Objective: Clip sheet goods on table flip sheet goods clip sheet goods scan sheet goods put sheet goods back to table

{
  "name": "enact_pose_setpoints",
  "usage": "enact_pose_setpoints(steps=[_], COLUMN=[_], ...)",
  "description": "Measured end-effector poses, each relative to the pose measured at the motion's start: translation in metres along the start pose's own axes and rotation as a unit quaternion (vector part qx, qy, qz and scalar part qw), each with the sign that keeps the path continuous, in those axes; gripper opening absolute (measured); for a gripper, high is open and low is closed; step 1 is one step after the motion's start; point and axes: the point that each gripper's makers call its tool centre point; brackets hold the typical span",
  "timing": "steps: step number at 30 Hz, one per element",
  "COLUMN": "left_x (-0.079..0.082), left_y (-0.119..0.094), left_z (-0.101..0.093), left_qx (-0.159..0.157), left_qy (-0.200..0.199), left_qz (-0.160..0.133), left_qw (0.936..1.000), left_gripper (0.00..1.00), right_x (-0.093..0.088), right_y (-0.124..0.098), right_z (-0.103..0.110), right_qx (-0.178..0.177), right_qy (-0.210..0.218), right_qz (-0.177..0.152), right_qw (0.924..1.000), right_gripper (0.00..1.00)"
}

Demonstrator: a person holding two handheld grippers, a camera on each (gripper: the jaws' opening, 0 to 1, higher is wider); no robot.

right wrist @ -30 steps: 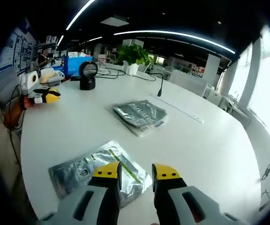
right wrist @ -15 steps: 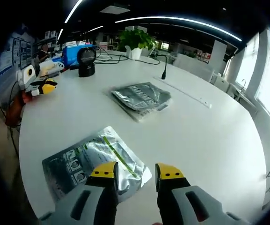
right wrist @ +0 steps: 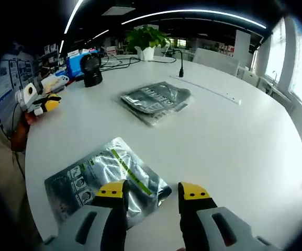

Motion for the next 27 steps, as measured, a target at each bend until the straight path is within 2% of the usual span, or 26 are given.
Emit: enact_pose_setpoints(steps=[6, 16, 23, 27], left_x=[0.0, 0.0, 0.0, -0.001], left_y=[0.0, -0.001, 0.0, 0.0], left_z=[0.0, 0.0, 0.0, 0.001], left_qx=[0.003, 0.004, 0.006, 0.007], left_qy=[0.008, 0.02, 0.028, 0.032], left_qz=[0.0, -0.001, 0.0, 0.001], left_qw=[1.0, 0.9998, 0.9996, 0.9995], left_gripper=[0.03, 0.03, 0.03, 0.03], right_x=[-0.002, -0.002, 0.0, -0.001], right_y=[-0.001, 0.0, -0.001, -0.004], right_z=[0.005, 0.012, 0.014, 0.014], right_qx=[-0.018, -0.02, -0.019, -0.035], right_qy=[0.009, 0.004, -0.024, -0.055], right_qz=[0.004, -0.01, -0.019, -0.024], right_qw=[0.9998, 0.9997, 0.9993, 0.9976], right_gripper=[0.31, 0.23, 0.16, 0.08])
Point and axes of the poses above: the point that each gripper's makers call its tool centre point, and the gripper's own axes: y roughly forward along the fingers, z roughly to its left, x roughly out of its top, and after that the axes turned 3 degrees about -z, right-handed
